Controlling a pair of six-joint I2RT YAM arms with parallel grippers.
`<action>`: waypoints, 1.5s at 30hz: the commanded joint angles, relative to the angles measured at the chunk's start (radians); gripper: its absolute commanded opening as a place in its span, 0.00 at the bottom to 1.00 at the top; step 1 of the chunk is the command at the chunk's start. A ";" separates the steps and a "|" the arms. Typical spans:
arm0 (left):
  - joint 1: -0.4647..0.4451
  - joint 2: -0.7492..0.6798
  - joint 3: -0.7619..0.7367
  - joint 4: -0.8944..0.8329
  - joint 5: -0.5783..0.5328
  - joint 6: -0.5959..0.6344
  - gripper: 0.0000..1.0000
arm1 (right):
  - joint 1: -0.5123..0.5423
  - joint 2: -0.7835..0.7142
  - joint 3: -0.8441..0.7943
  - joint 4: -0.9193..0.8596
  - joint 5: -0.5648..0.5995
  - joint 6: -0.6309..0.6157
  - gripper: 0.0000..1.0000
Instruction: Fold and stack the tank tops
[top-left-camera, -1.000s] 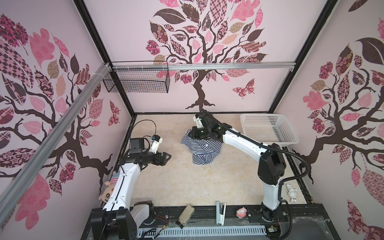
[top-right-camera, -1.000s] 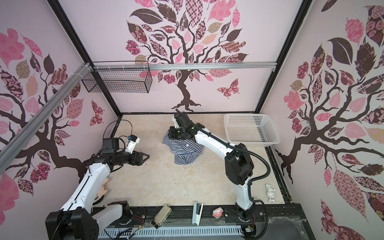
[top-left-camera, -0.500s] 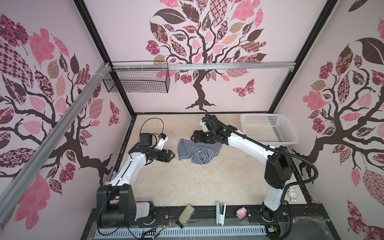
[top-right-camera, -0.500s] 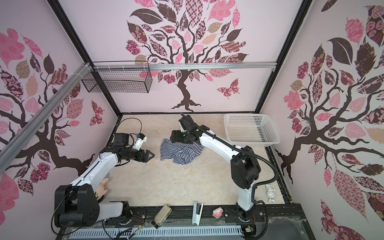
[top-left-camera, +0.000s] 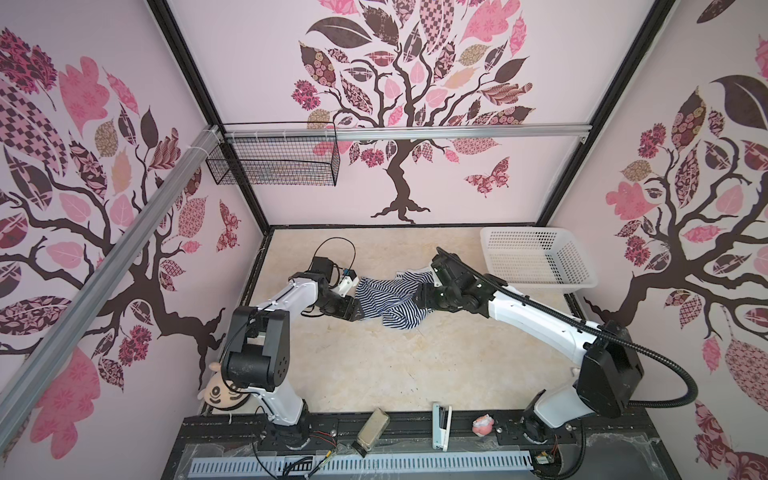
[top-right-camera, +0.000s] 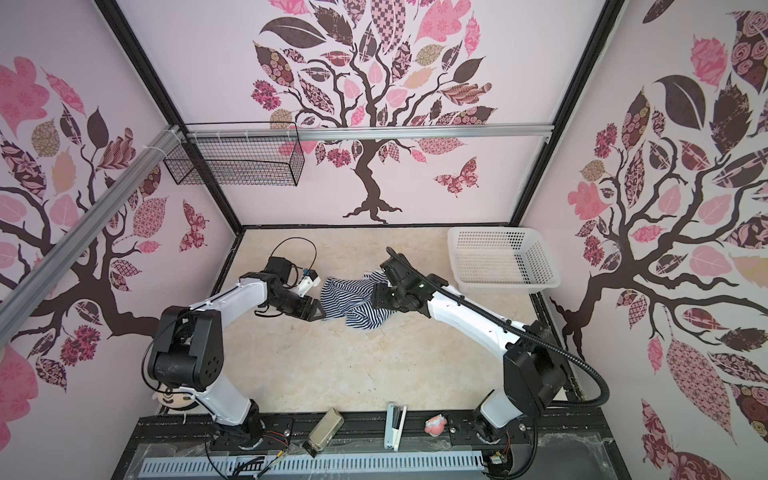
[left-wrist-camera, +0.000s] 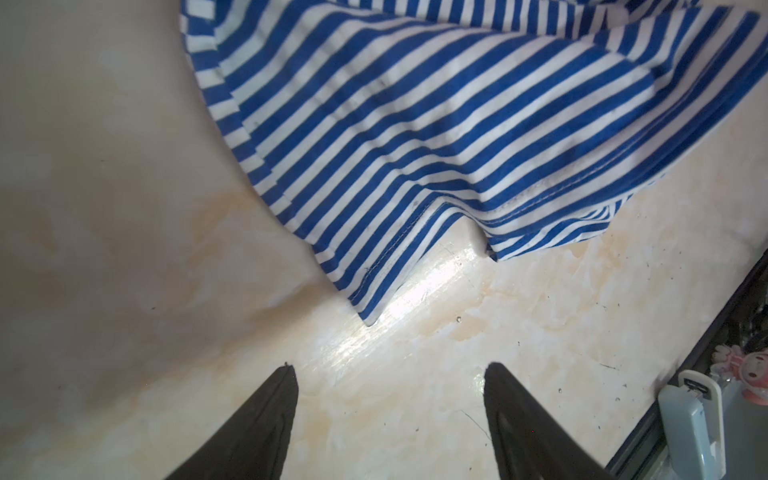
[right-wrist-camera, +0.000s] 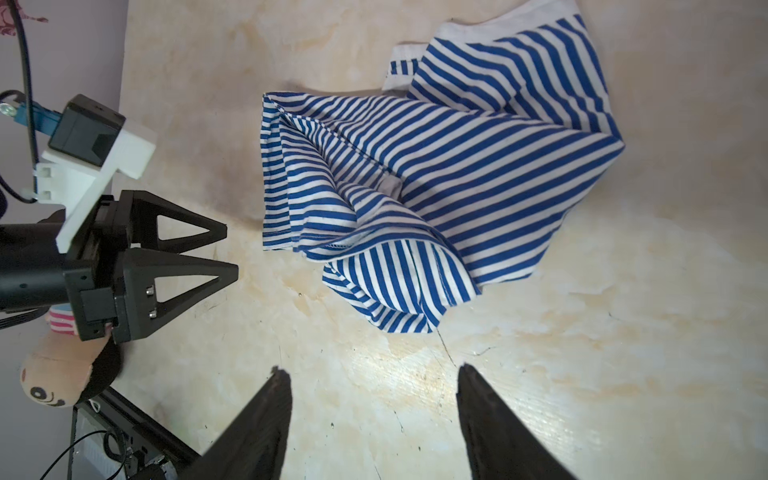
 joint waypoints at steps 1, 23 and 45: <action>-0.017 0.020 0.015 0.006 -0.056 -0.023 0.74 | -0.005 -0.056 -0.027 0.004 0.016 0.031 0.63; -0.042 0.194 0.144 -0.035 -0.035 -0.050 0.64 | -0.027 -0.084 -0.066 0.009 0.010 0.028 0.56; -0.129 0.045 0.171 -0.138 -0.085 0.025 0.00 | -0.055 -0.112 -0.146 0.062 -0.010 0.044 0.52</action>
